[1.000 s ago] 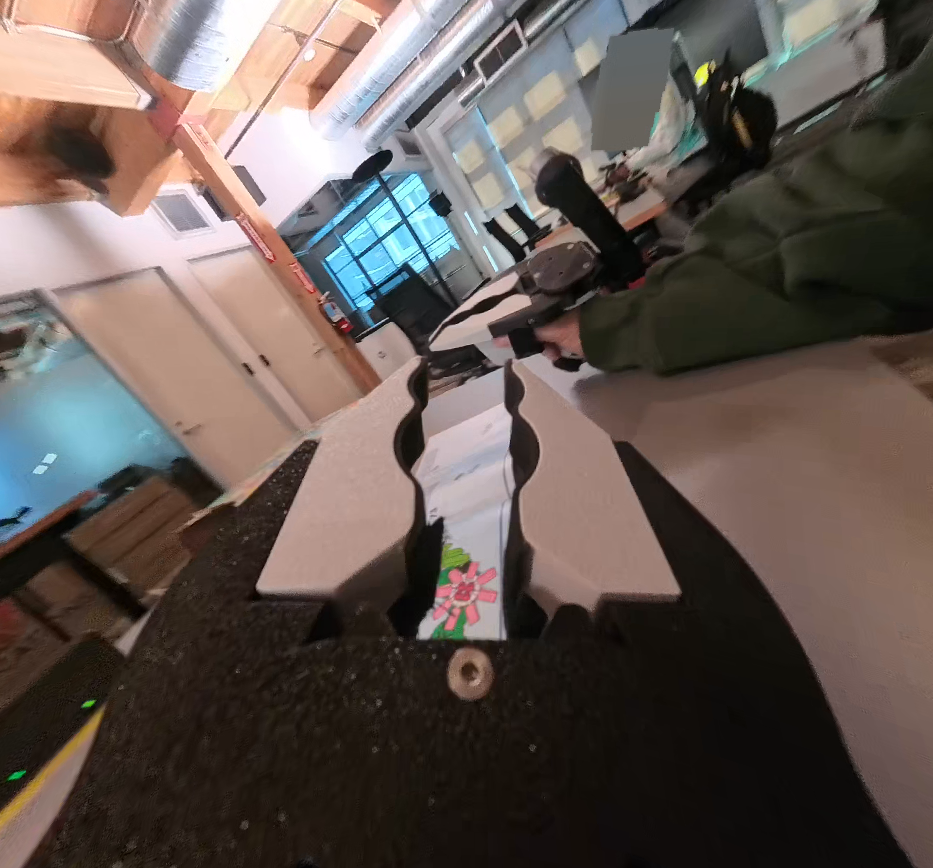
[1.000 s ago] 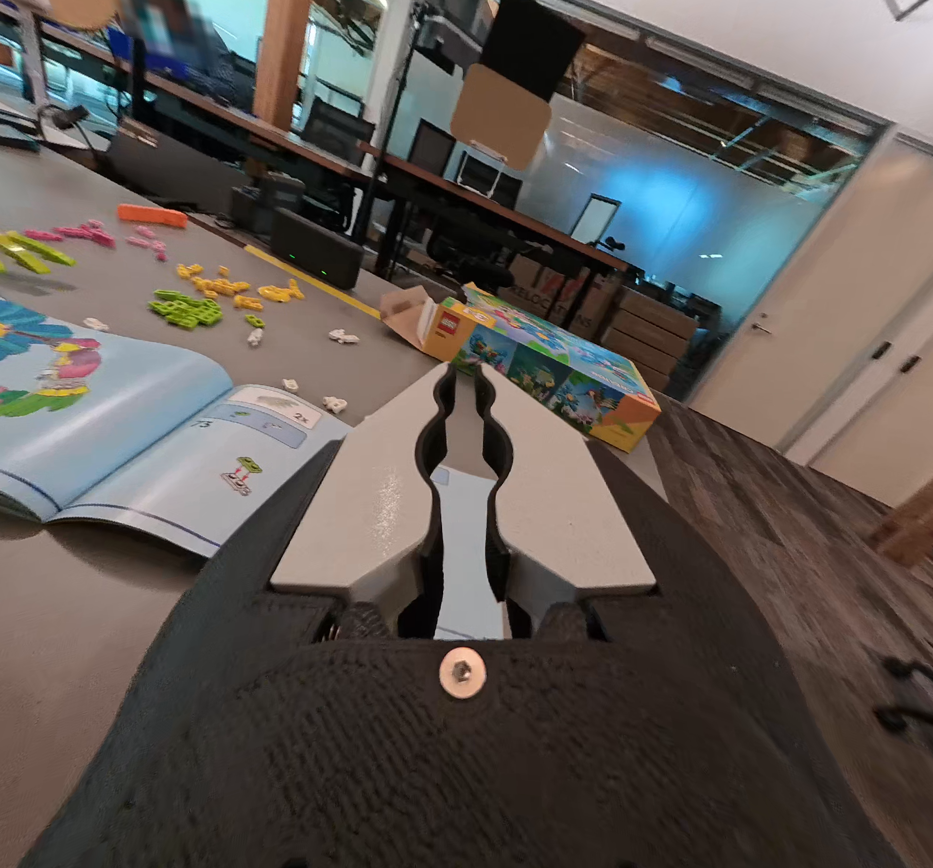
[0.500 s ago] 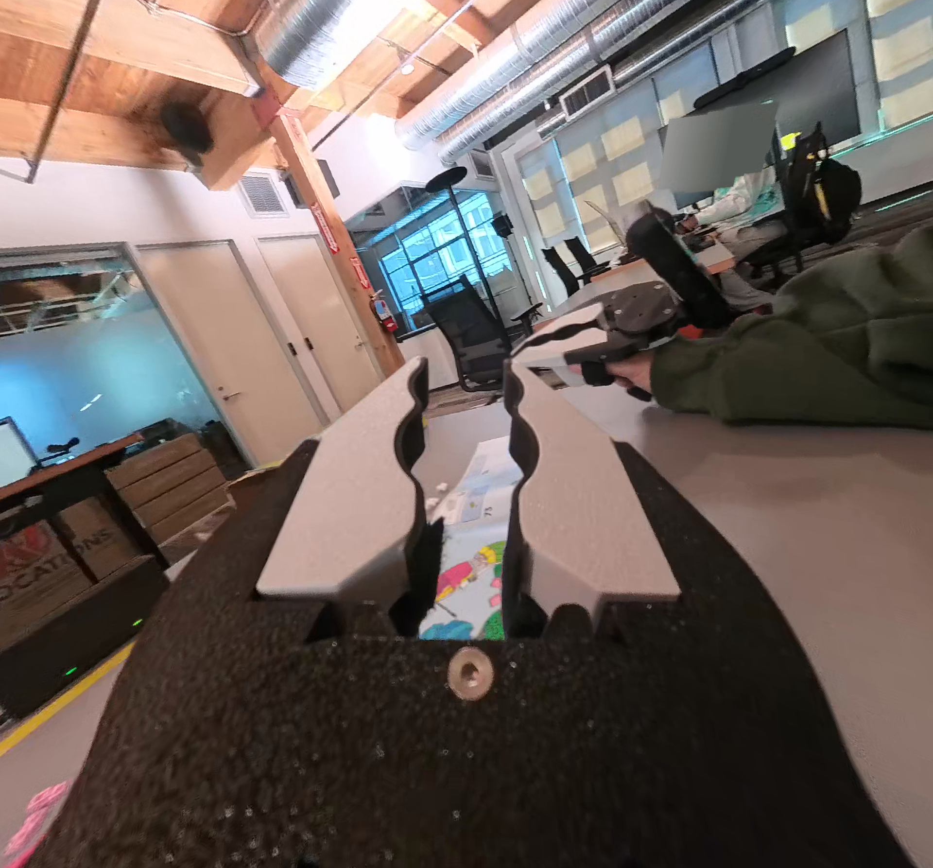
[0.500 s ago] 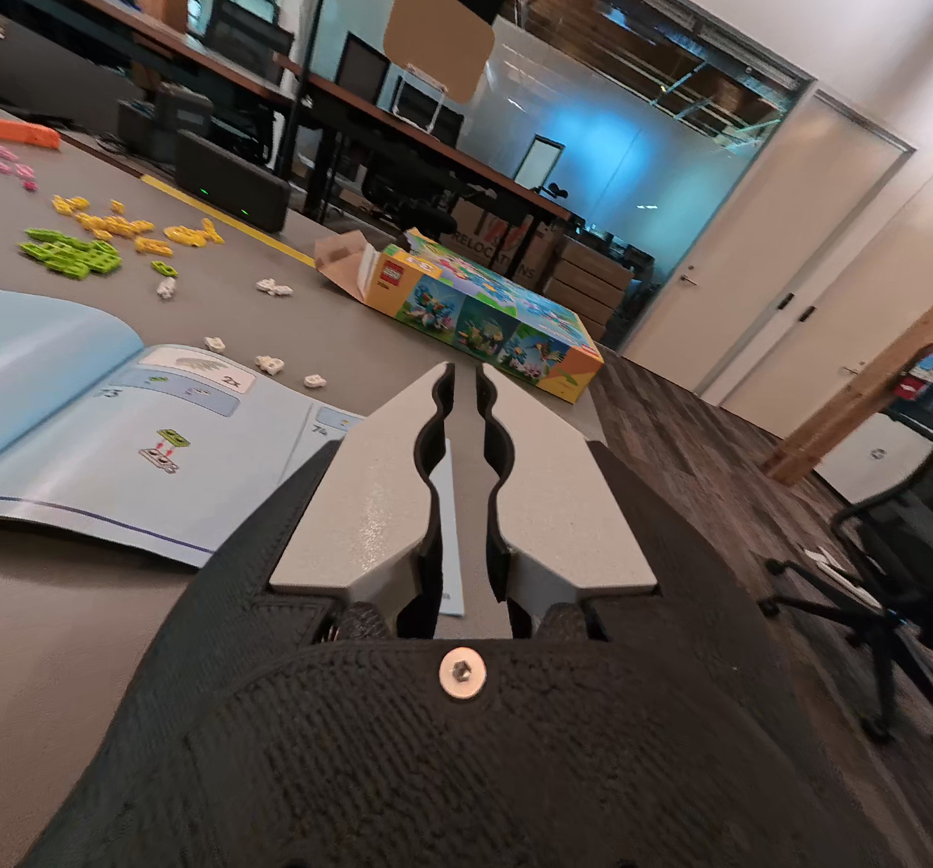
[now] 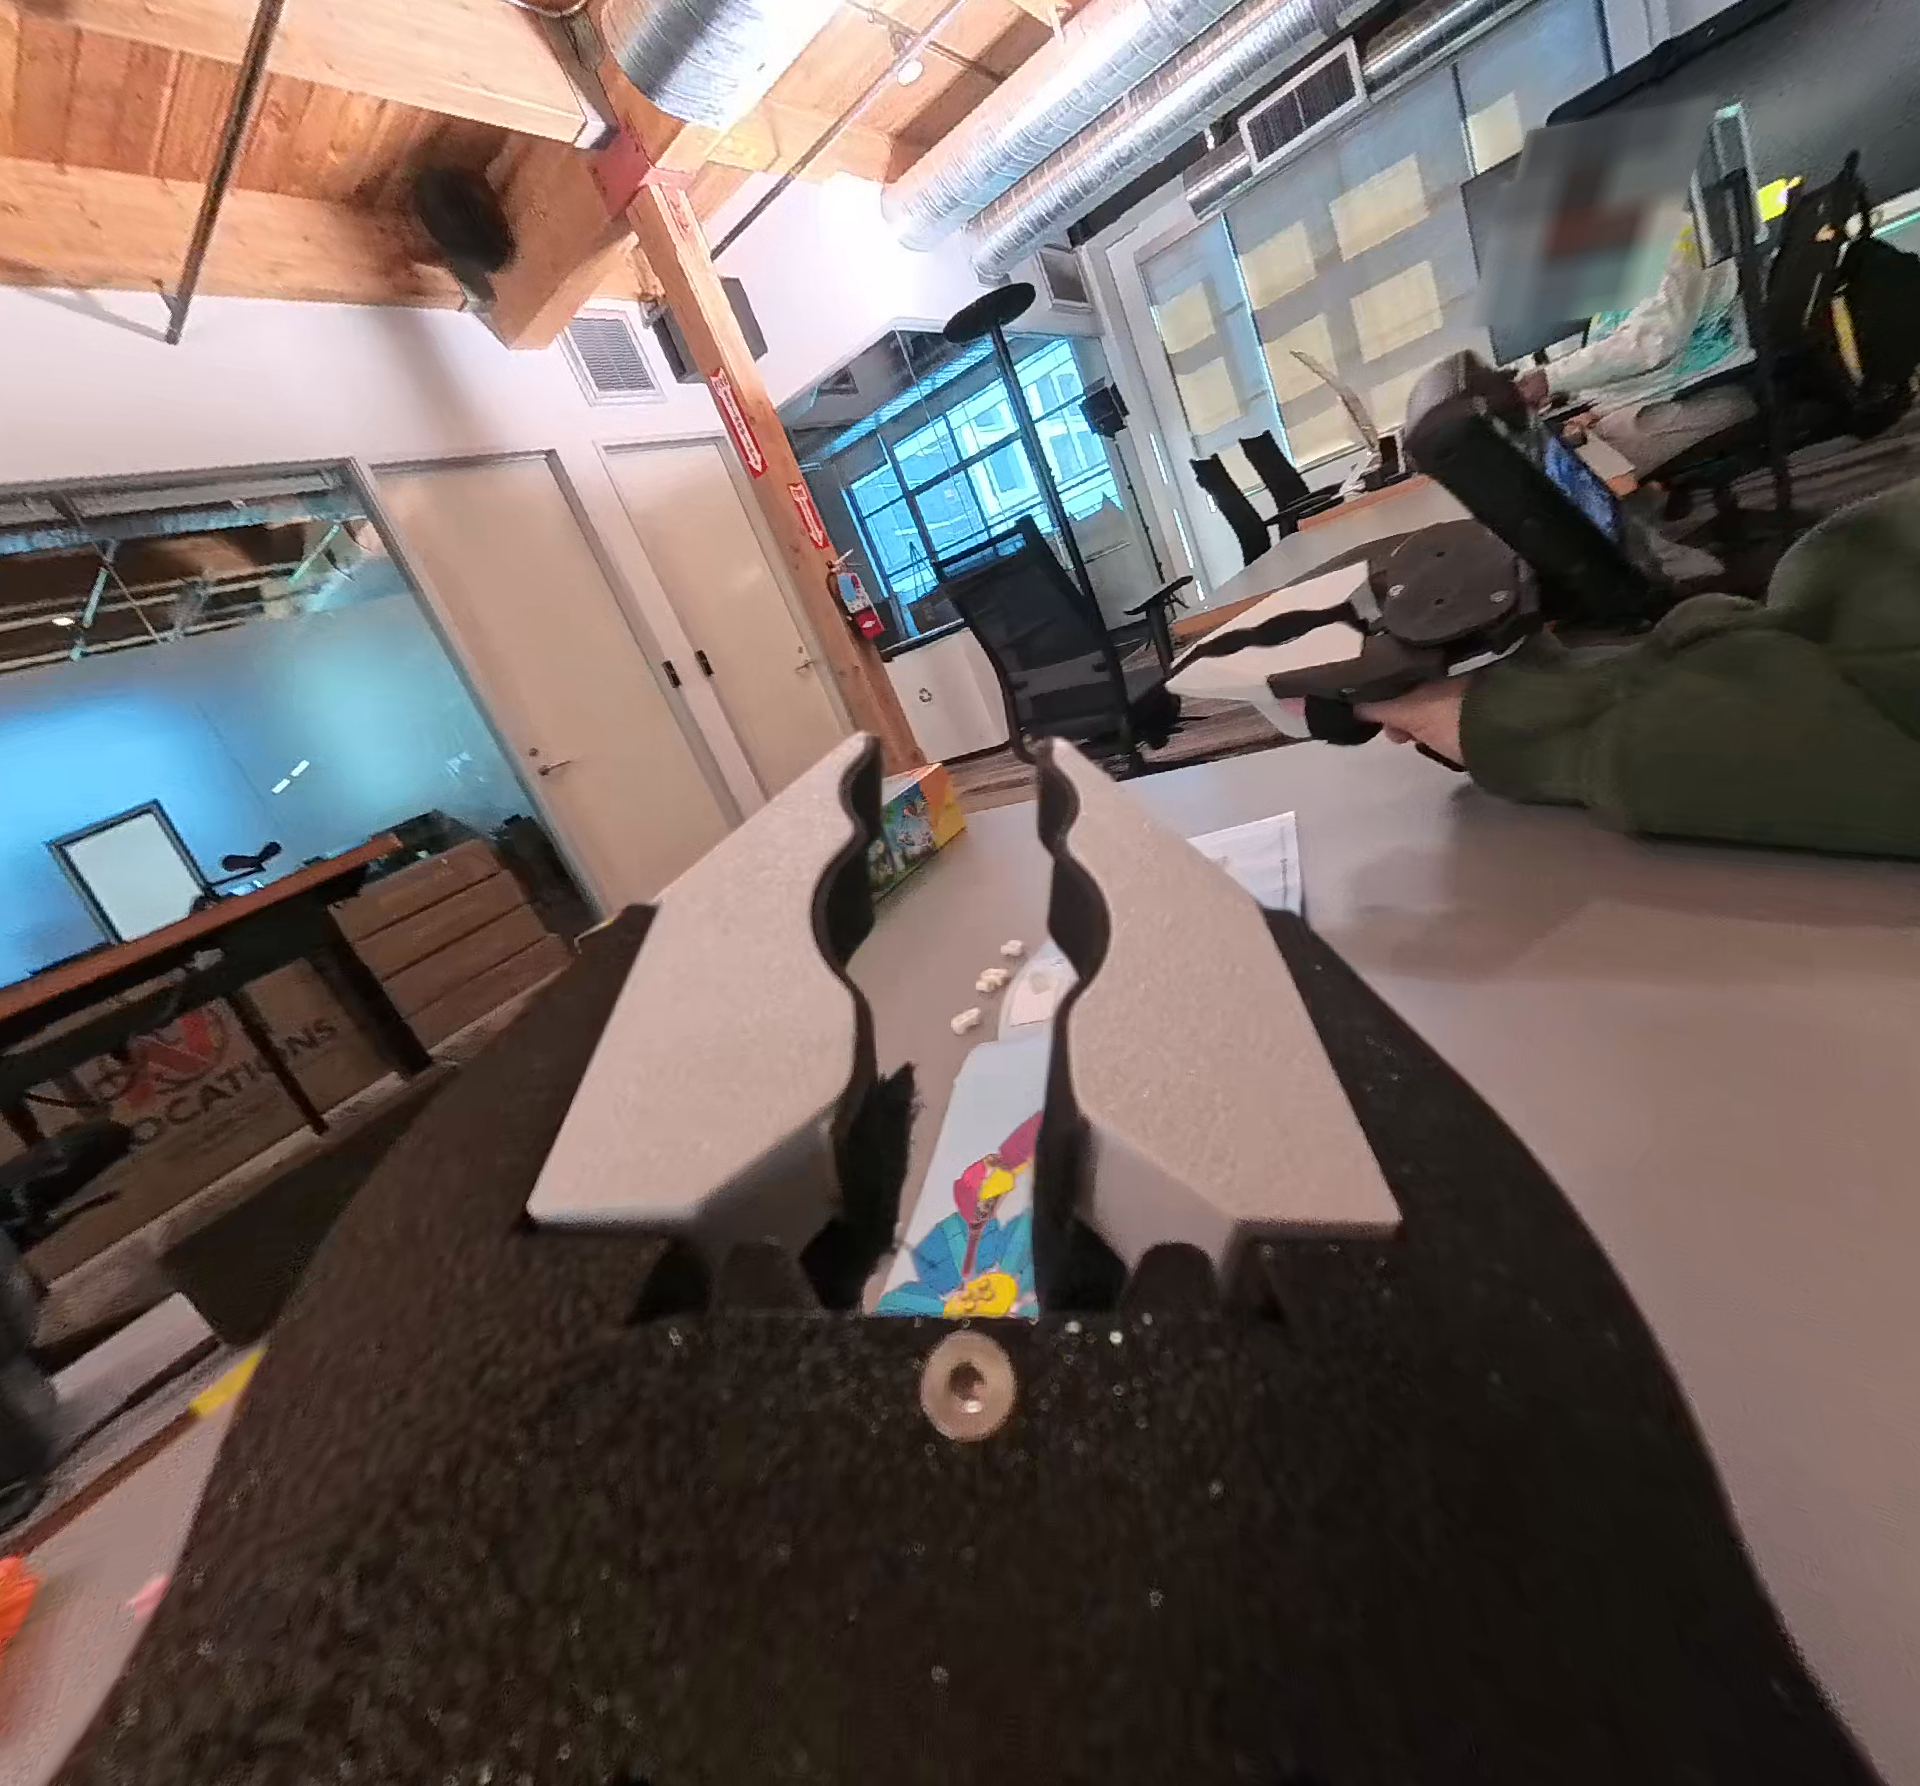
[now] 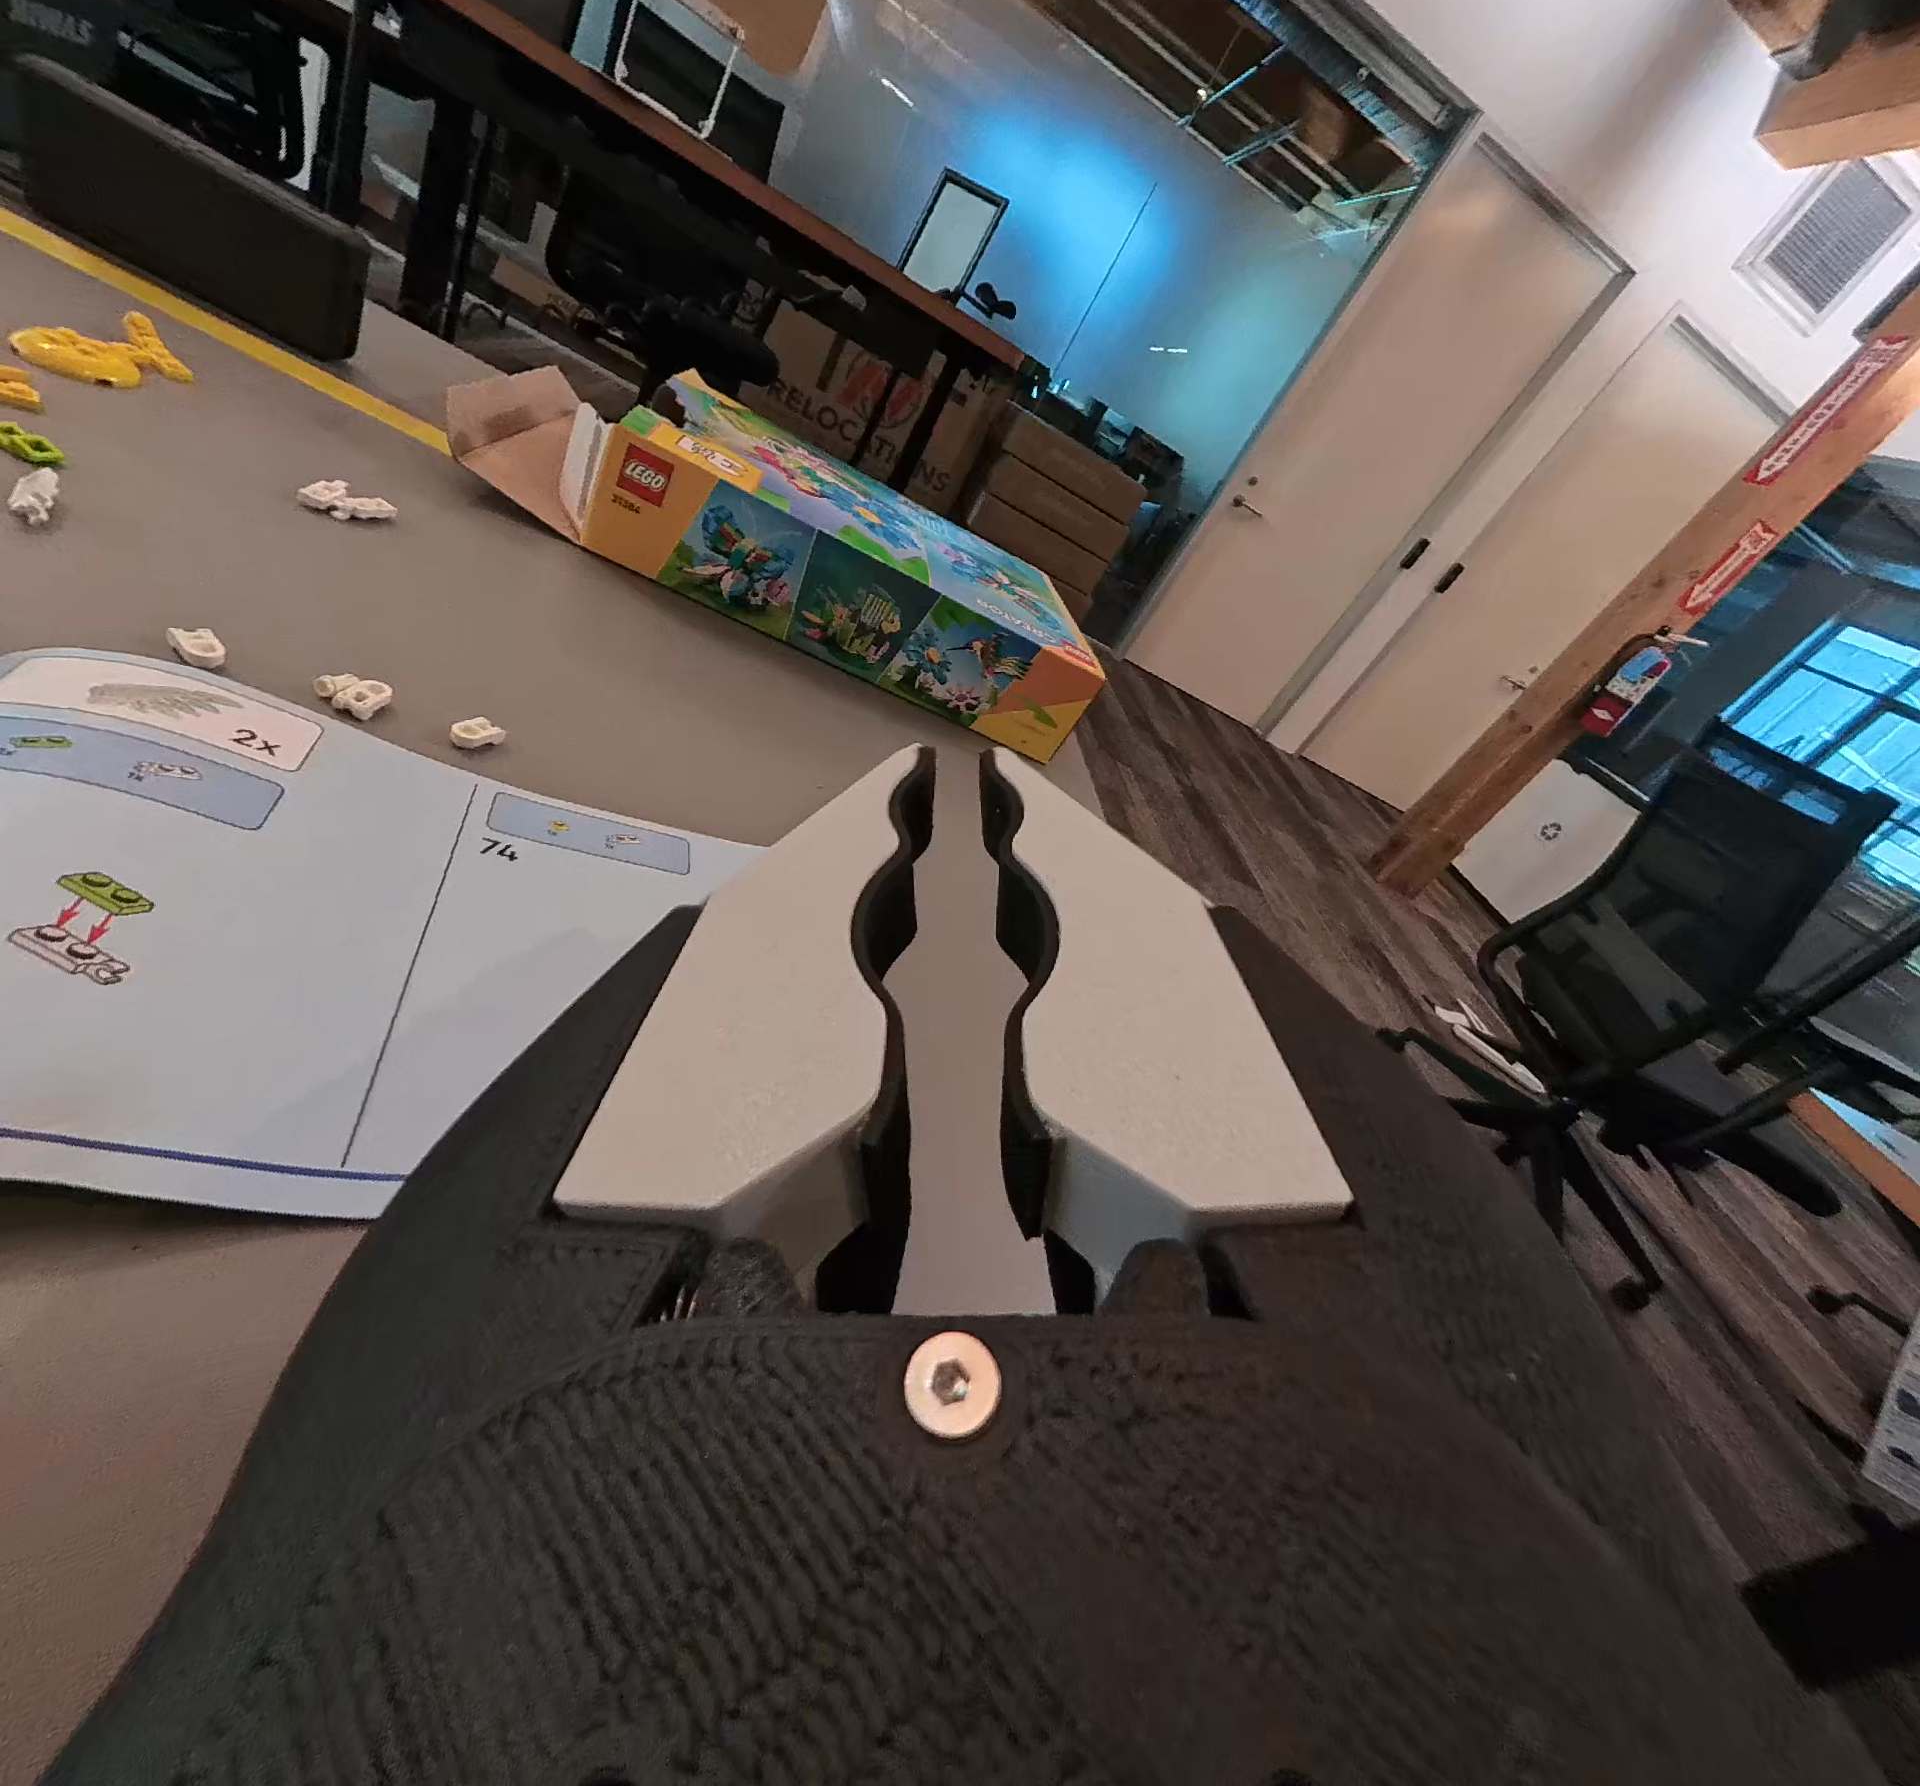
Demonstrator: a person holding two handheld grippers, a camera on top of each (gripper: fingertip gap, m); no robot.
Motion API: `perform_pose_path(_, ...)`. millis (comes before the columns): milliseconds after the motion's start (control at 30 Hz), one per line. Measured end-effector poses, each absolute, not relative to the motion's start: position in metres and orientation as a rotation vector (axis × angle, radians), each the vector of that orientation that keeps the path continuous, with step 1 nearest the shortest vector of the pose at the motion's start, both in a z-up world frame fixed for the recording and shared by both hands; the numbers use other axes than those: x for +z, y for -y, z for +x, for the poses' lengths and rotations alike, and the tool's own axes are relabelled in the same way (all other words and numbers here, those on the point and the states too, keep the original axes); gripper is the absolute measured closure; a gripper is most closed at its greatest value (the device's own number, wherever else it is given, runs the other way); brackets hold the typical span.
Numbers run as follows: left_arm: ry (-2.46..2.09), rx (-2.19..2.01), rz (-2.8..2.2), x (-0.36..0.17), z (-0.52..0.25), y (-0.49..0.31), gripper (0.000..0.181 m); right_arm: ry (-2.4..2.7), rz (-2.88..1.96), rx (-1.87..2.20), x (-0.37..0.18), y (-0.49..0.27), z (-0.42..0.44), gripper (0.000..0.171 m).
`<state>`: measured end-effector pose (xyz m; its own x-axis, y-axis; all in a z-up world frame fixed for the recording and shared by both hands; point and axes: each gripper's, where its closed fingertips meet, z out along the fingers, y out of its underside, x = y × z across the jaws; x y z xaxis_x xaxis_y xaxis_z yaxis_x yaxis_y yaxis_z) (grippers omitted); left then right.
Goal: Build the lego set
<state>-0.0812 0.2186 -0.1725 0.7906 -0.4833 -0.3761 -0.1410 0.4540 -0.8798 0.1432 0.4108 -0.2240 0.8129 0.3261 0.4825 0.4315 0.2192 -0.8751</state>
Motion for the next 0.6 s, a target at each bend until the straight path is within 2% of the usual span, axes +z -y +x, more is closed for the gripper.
perform_pose_path(233,-0.708,-0.331,-1.124,-0.182,-0.063,-0.213,0.158,0.637,-1.393,-0.029,-0.222,-0.412,0.14,0.164)
perform_pose_path(367,-0.804,-0.447,-1.13,-0.192,-0.041,-0.202,0.172,0.553,-1.295,0.196,-0.2,-0.4,0.104,0.165)
perform_pose_path(600,-0.866,-0.444,-1.122,-0.196,-0.032,-0.196,0.173,0.61,-1.185,0.267,-0.183,-0.421,0.04,0.165)
